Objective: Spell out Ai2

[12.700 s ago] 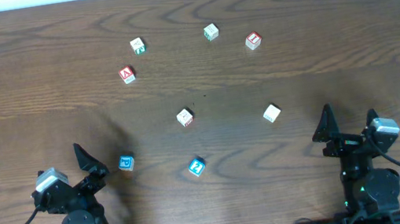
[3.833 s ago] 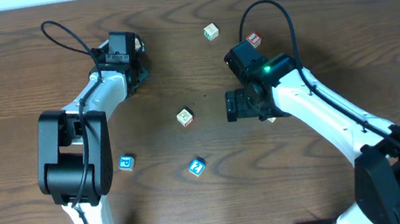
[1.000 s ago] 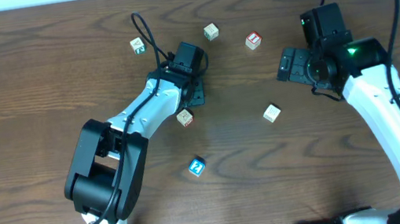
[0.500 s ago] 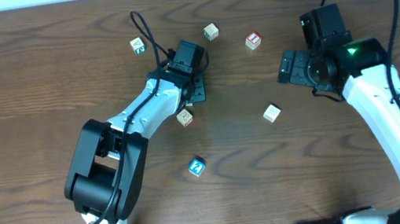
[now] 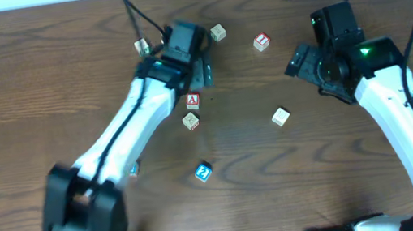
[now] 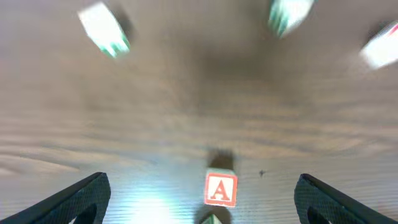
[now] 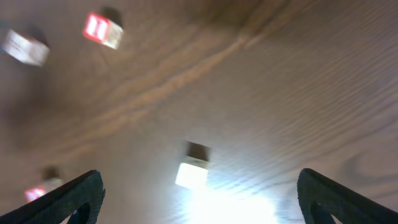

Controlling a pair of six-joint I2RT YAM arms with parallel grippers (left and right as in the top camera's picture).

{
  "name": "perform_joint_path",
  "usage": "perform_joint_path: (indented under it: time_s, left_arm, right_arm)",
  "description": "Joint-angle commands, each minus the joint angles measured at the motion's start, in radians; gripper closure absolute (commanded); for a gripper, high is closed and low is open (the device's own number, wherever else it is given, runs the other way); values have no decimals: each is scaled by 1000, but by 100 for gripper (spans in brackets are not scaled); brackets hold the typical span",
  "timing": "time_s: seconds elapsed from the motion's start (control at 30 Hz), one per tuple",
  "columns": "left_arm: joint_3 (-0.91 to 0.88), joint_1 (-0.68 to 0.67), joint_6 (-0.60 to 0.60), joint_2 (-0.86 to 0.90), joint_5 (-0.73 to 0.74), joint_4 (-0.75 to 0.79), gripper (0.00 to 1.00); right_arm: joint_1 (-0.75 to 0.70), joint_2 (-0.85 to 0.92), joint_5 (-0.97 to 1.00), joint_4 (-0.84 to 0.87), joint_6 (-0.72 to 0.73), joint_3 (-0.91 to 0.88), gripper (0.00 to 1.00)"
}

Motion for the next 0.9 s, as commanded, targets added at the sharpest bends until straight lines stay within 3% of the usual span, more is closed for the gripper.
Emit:
perform_joint_path:
  time_s: [0.0, 0.23, 0.53, 0.87]
  left_arm:
    - [47, 0, 82, -111, -128, -41, 5]
    - [60, 0, 144, -251, -182, -89, 5]
    - [60, 0, 159, -280, -245, -119, 4]
    - [60, 0, 159, -280, -253, -126, 5]
  right_arm:
    - [-3, -3, -11, 27, 152, 36, 1]
    - [4, 131, -18, 16, 228, 214, 1]
    - [21, 487, -87, -44, 241, 572, 1]
    - [2, 737, -208, 148, 328, 597, 1]
